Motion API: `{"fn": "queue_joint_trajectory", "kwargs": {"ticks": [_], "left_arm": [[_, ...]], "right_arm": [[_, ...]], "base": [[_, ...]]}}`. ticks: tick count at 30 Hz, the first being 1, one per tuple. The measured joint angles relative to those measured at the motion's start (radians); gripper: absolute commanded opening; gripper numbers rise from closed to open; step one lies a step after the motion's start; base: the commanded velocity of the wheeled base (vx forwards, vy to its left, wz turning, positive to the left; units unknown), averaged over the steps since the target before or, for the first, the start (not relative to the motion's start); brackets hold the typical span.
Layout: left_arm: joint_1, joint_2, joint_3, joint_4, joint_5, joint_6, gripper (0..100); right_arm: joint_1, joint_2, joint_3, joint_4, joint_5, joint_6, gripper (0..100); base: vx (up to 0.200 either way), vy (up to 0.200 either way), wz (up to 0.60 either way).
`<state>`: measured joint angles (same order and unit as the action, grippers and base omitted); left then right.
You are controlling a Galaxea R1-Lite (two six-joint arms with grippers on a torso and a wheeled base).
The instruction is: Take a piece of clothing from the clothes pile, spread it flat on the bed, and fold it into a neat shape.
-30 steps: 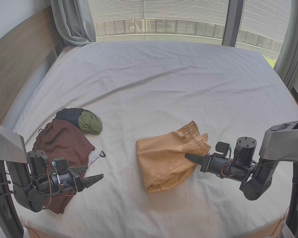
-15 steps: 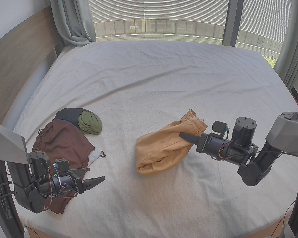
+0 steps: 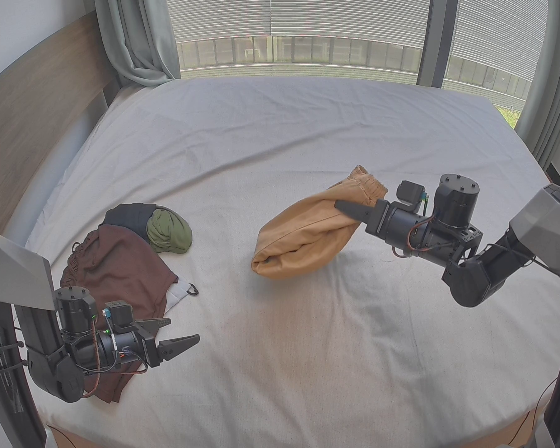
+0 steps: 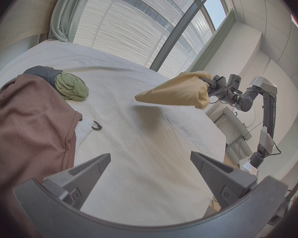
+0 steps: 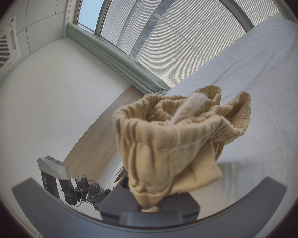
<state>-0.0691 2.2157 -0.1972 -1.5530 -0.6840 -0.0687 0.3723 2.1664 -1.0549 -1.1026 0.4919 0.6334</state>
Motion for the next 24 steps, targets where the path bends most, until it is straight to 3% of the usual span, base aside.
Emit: {"fn": "queue_joint_trajectory", "kwargs": {"ticks": [24], "left_arm": [[0.005, 0.005, -0.002, 0.000, 0.000, 0.000, 100]], "right_arm": [[-0.048, 0.152, -0.323, 0.146, 0.000, 0.009, 0]], "base": [[0.000, 0.000, 0.00]]}}
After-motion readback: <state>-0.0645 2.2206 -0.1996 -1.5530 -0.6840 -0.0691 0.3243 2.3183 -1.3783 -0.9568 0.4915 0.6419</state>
